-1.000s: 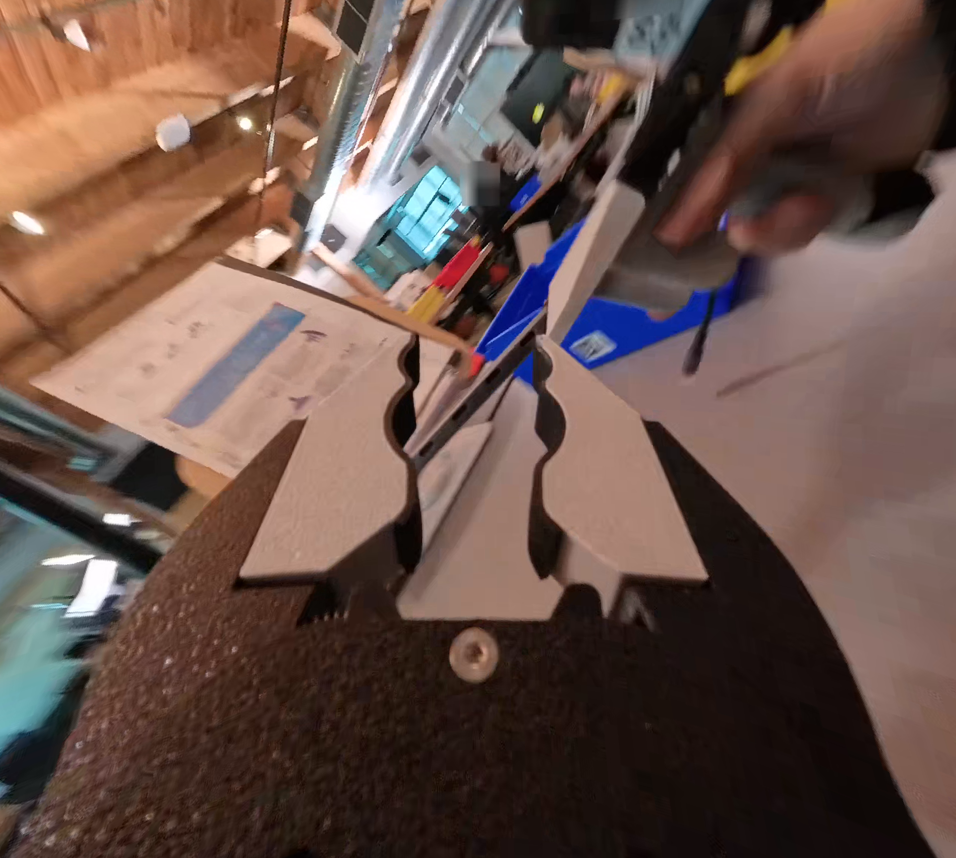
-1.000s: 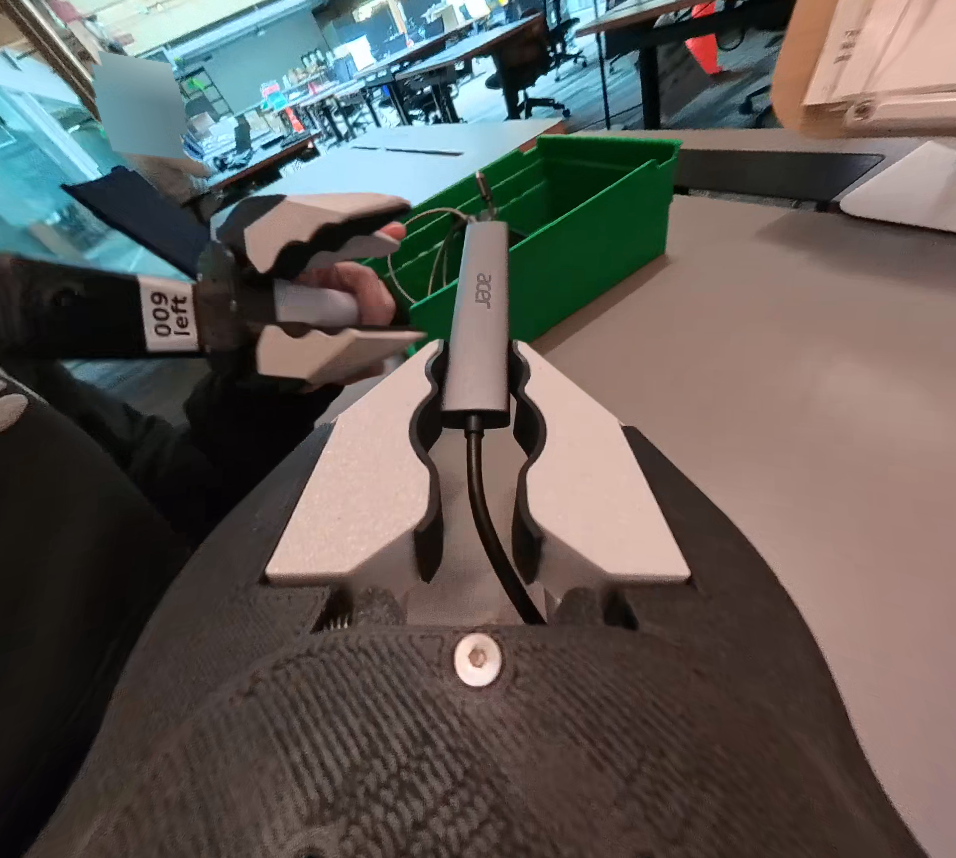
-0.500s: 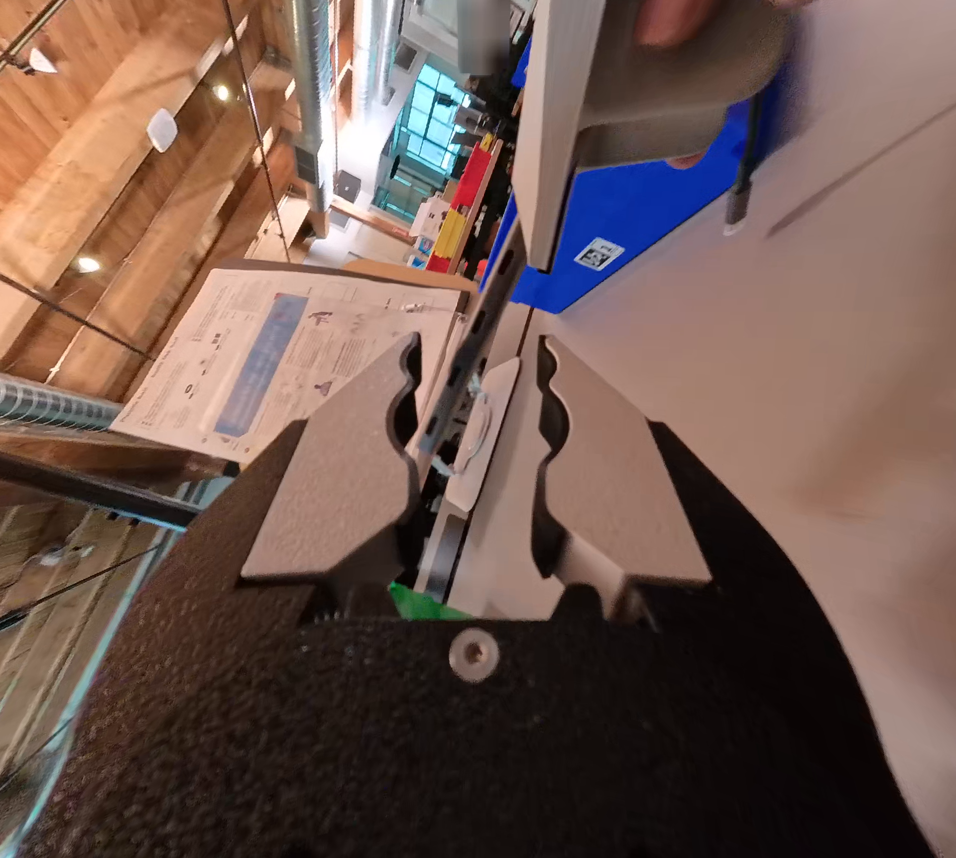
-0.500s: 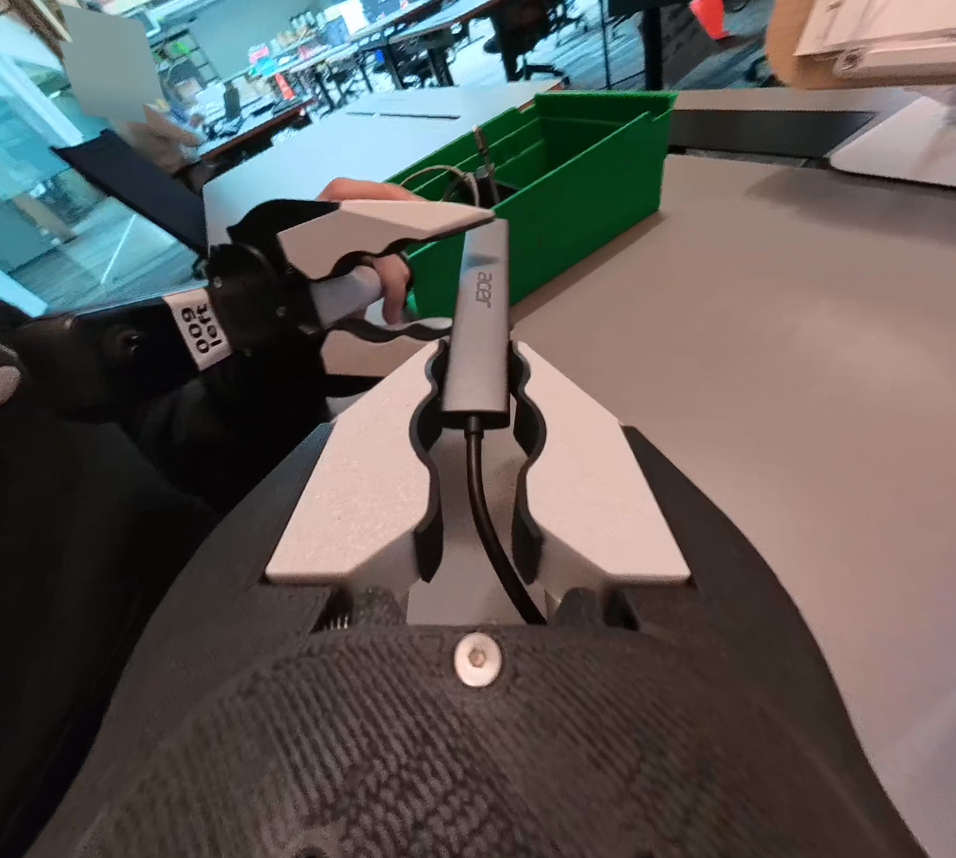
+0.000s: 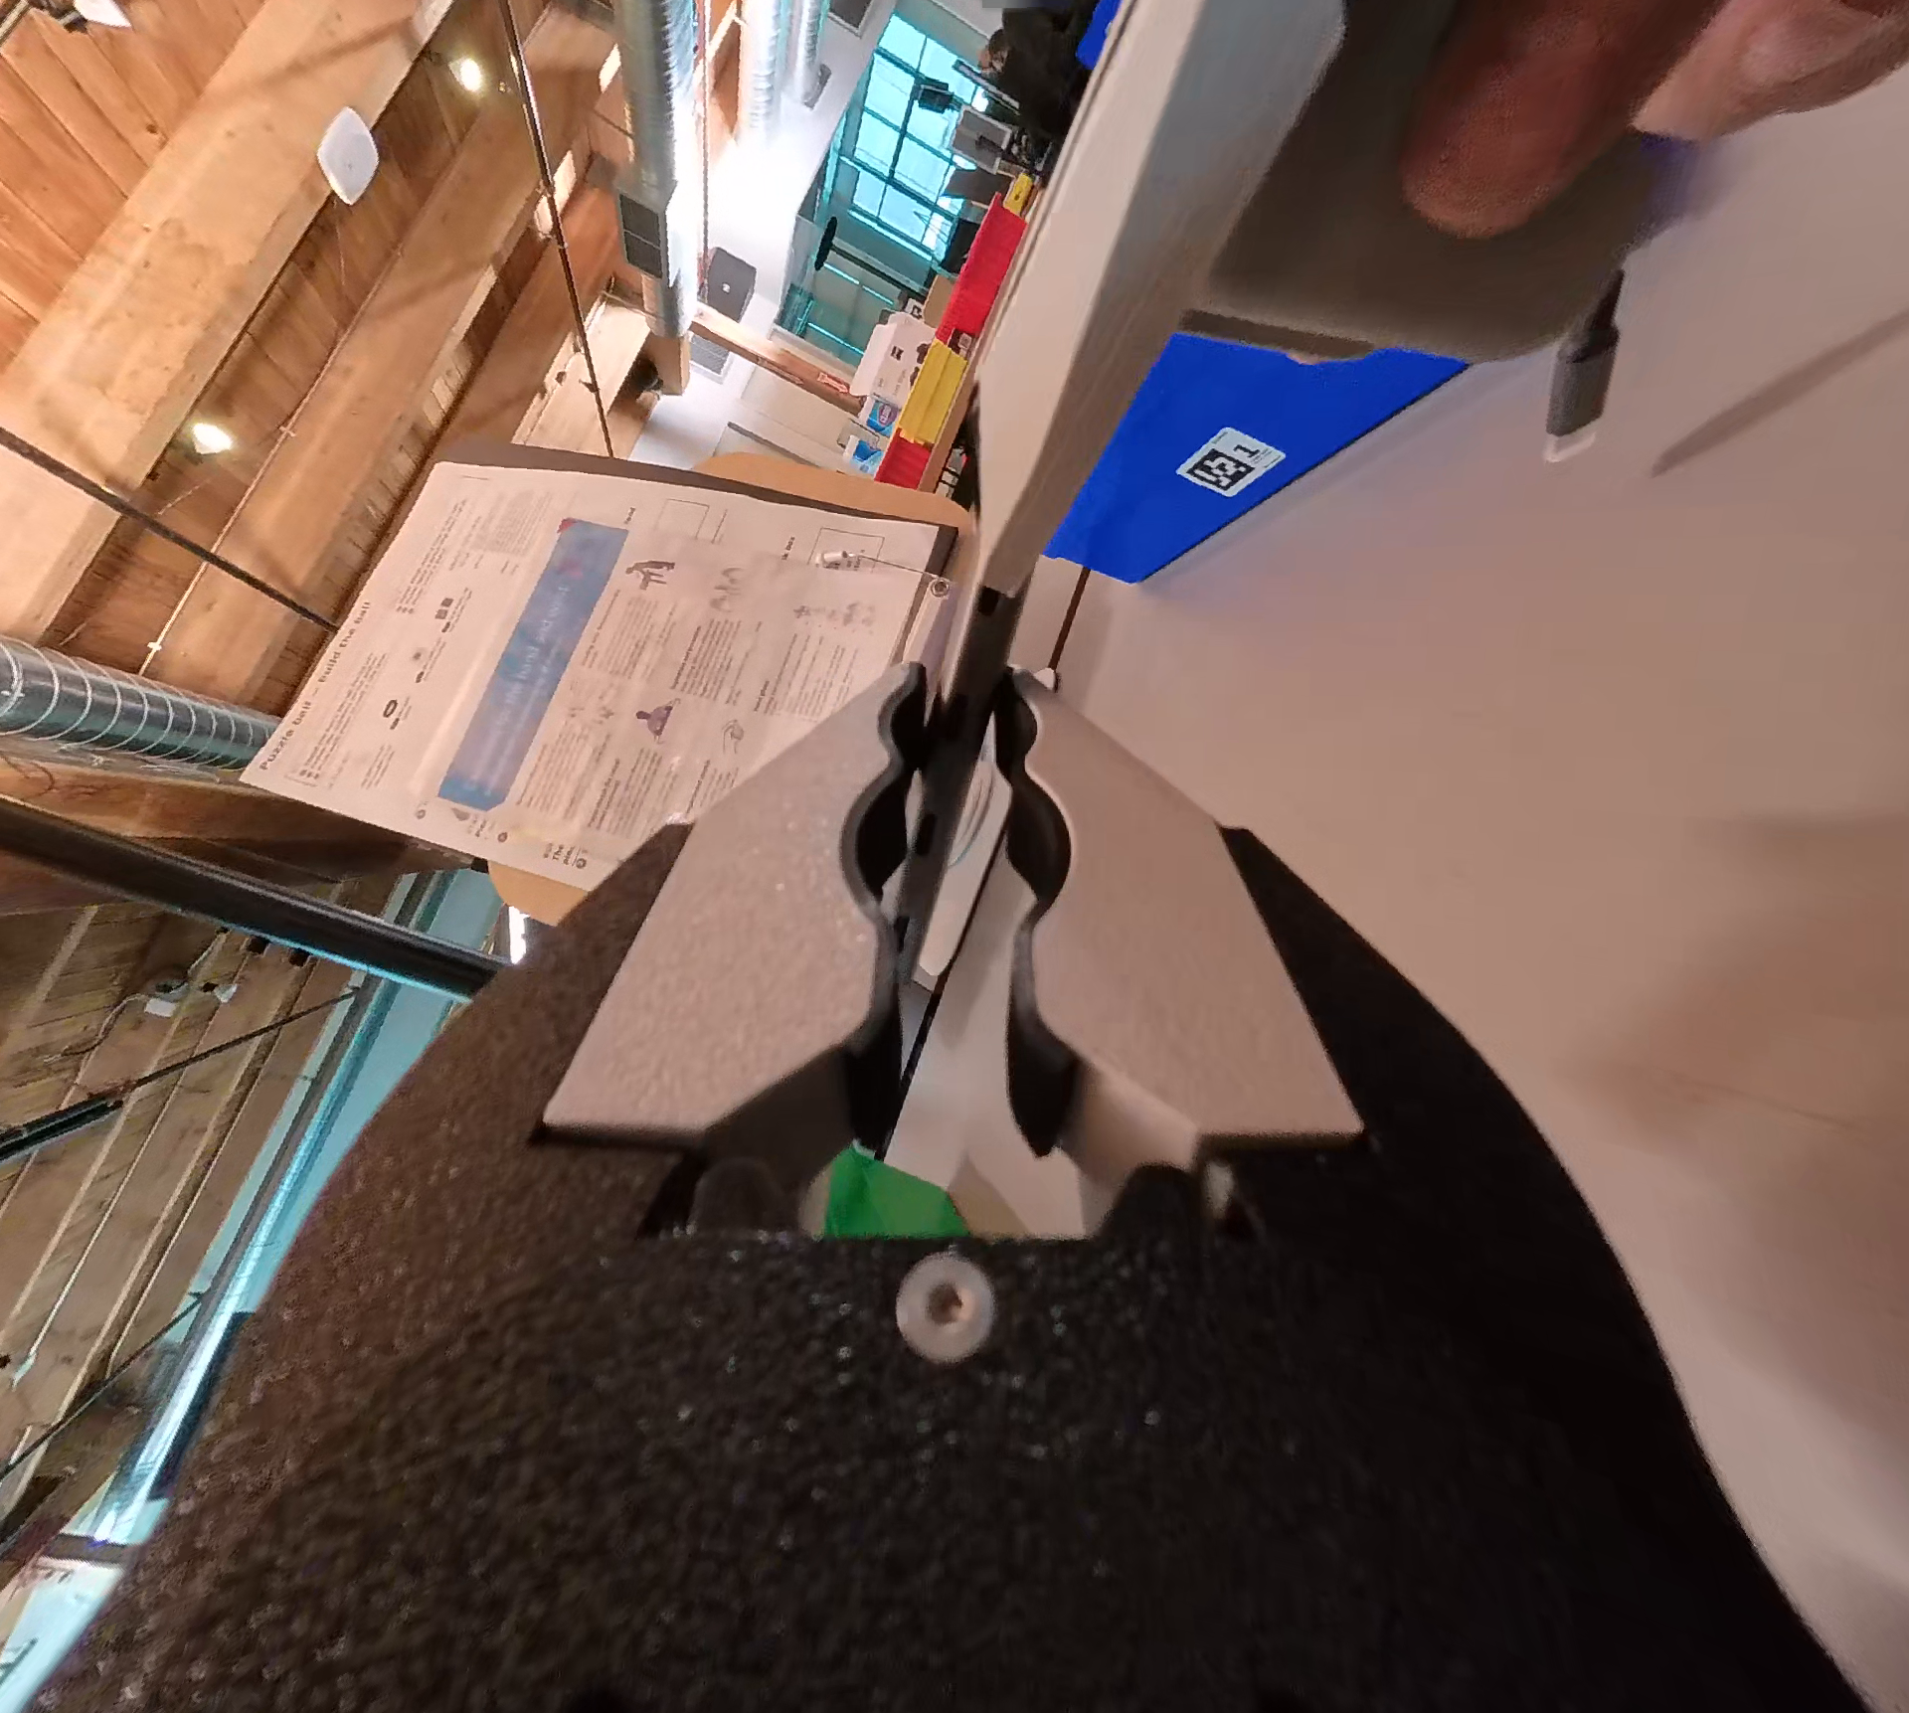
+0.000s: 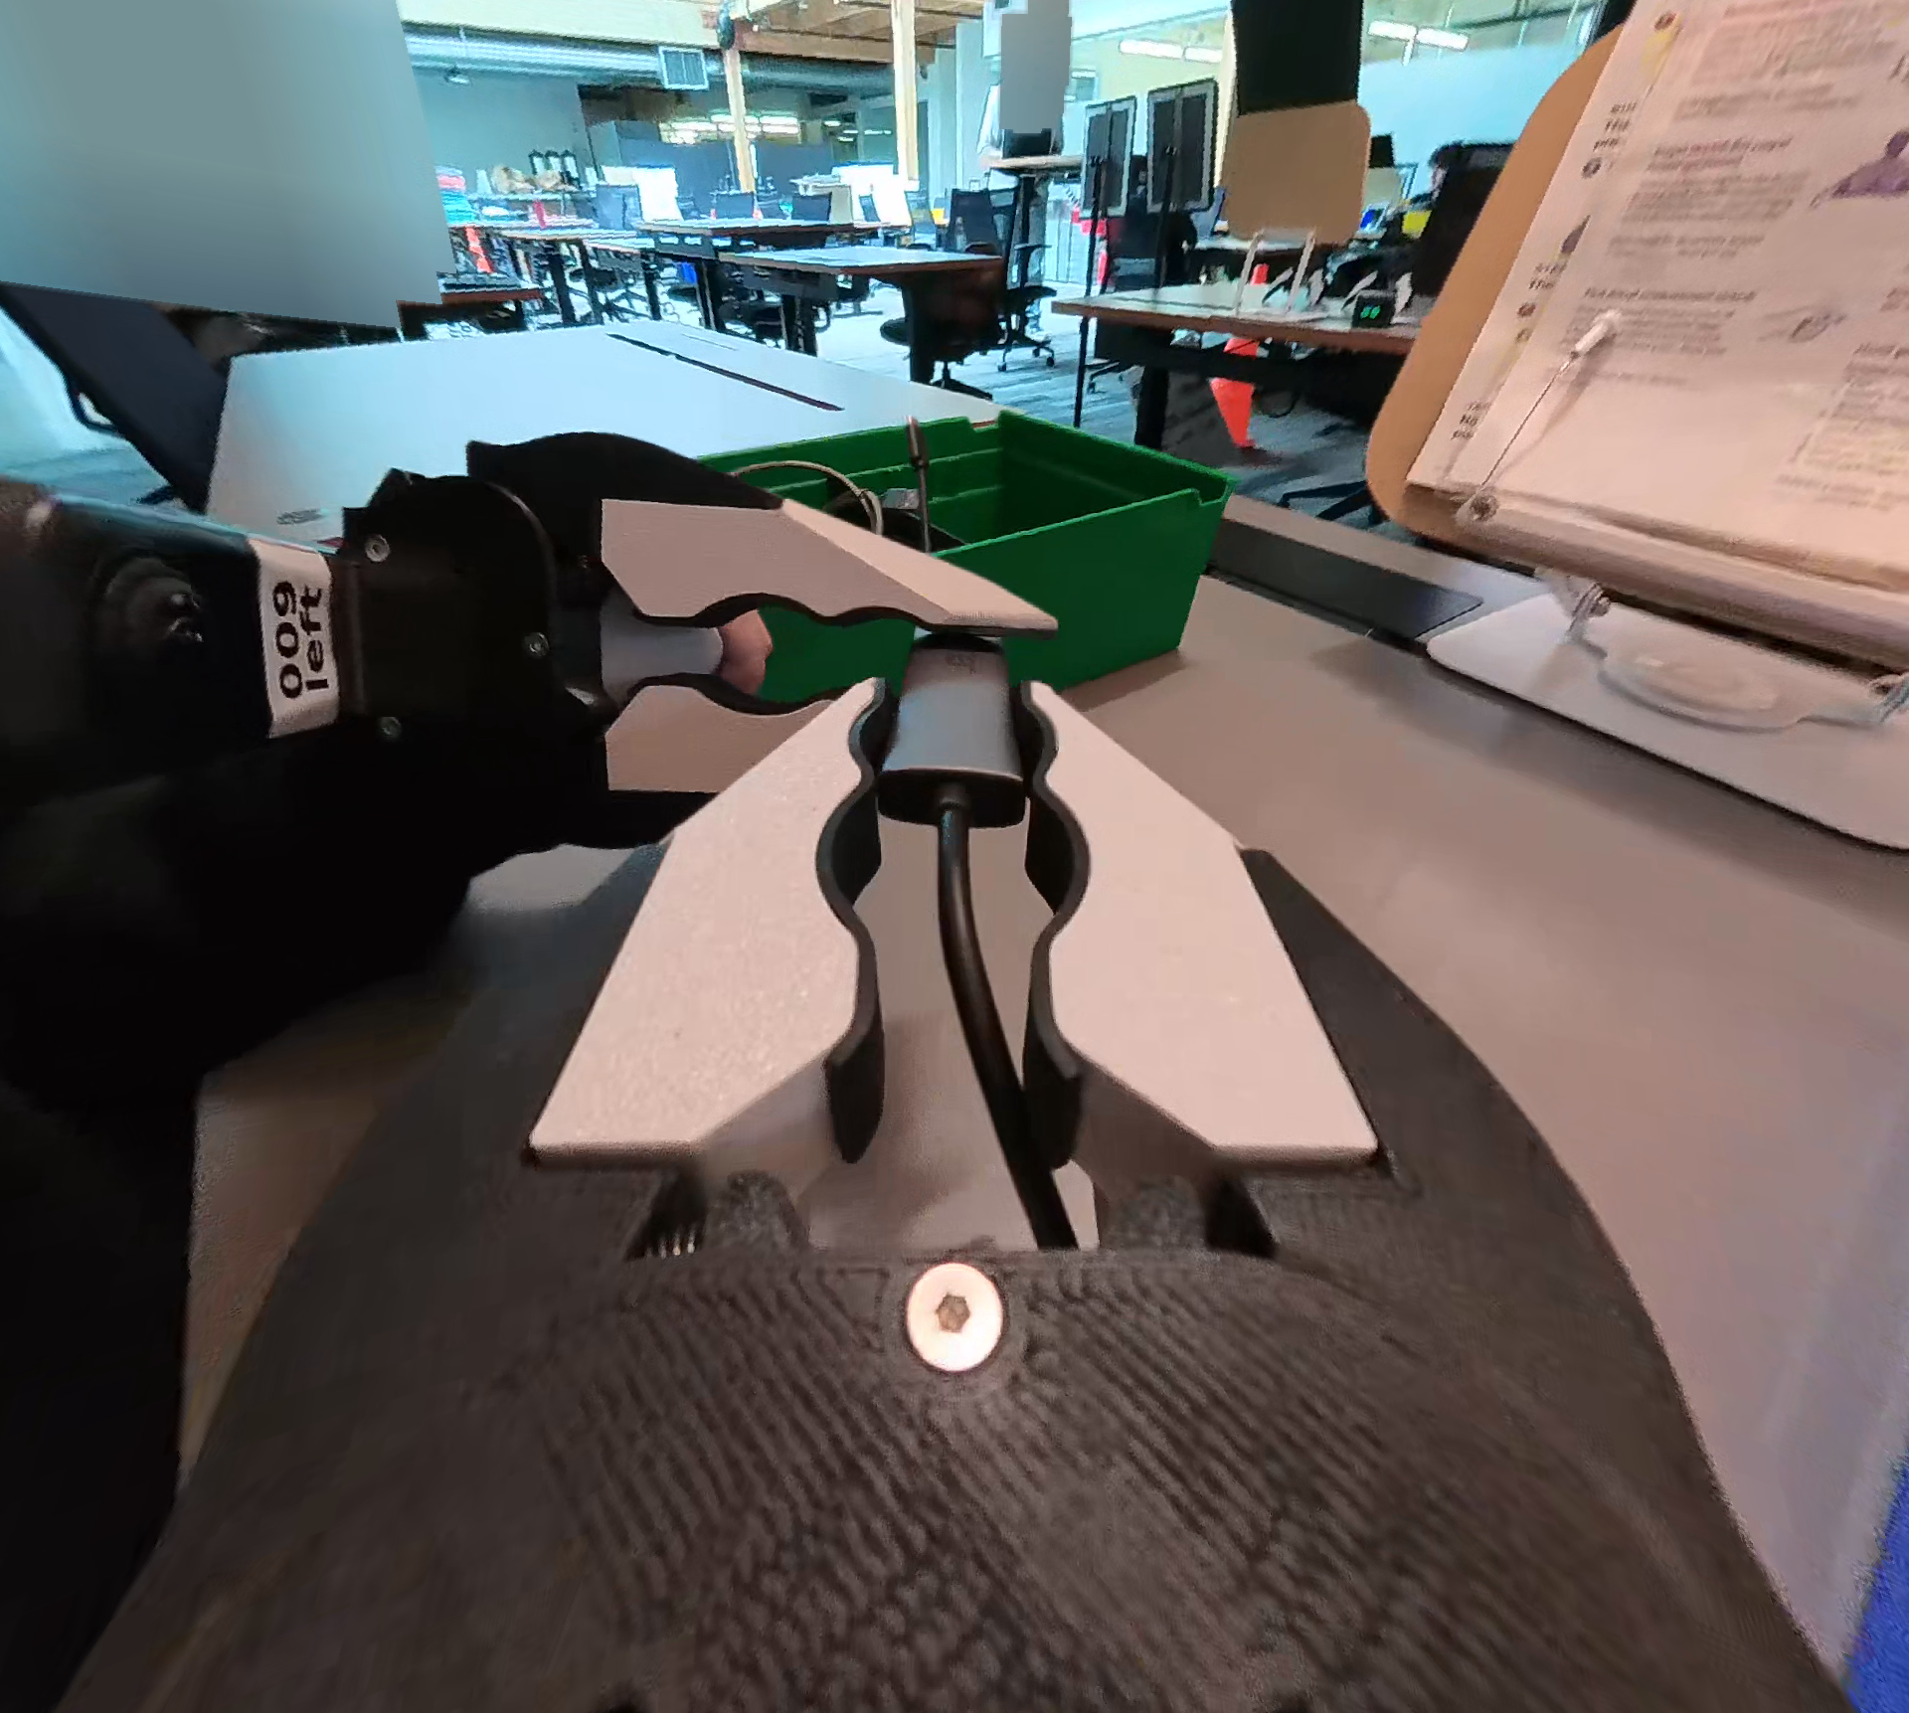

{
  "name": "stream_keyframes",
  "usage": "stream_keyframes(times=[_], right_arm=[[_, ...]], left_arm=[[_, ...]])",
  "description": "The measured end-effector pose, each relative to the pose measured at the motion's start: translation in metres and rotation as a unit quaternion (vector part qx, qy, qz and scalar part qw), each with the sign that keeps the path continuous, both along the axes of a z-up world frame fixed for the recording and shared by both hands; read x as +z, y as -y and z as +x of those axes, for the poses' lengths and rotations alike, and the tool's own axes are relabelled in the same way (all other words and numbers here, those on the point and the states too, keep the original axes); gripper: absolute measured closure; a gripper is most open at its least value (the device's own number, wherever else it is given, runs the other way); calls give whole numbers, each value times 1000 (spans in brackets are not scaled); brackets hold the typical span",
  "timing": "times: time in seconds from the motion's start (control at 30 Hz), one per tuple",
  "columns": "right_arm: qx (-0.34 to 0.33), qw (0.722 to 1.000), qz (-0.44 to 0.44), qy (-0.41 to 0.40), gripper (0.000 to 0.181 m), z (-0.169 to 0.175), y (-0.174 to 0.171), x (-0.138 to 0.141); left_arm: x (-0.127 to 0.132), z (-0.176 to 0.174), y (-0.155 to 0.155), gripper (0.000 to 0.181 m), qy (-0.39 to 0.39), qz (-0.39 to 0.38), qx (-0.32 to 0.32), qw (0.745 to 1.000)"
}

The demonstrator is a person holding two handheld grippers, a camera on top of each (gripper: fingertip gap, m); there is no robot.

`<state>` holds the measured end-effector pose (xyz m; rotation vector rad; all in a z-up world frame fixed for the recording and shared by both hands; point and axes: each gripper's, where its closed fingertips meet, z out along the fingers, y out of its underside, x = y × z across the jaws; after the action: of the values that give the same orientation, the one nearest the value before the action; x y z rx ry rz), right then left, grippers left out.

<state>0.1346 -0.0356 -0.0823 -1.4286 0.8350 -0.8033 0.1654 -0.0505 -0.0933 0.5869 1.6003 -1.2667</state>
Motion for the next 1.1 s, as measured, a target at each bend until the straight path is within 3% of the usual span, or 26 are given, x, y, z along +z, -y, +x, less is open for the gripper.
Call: stream_keyframes(times=[0.23, 0.3, 0.4, 0.5, 0.57, 0.67, 0.77, 0.97, 1.1], right_arm=[[-41, 999, -12, 15, 160, 6, 5, -6], [-66, 997, 6, 43, 160, 6, 17, 2], [-105, 987, 40, 112, 160, 2, 40, 18], [-145, 981, 24, 128, 159, 4, 58, 8], [-144, 979, 2, 144, 160, 3, 58, 3], [-145, 974, -38, 172, 160, 2, 51, 3], [-136, 973, -61, 179, 160, 1, 41, 1], [-135, 970, -64, 190, 160, -1, 38, 0], [-132, 971, -50, 191, 160, -4, 40, 0]], left_arm=[[-8, 7, 3, 167, -58, 8, 11, 998], [-6, 7, 0, 153, -66, 11, 7, 998], [17, 13, -16, 145, -118, -27, 8, 993], [47, 40, -52, 146, -218, -76, 48, 972], [48, 77, -93, 148, -288, -81, 134, 945], [14, 123, -158, 142, -396, -40, 258, 880], [-23, 146, -194, 140, -481, -5, 303, 822], [-47, 166, -167, 142, -586, -56, 255, 767], [-63, 175, -142, 140, -670, -87, 219, 704]])
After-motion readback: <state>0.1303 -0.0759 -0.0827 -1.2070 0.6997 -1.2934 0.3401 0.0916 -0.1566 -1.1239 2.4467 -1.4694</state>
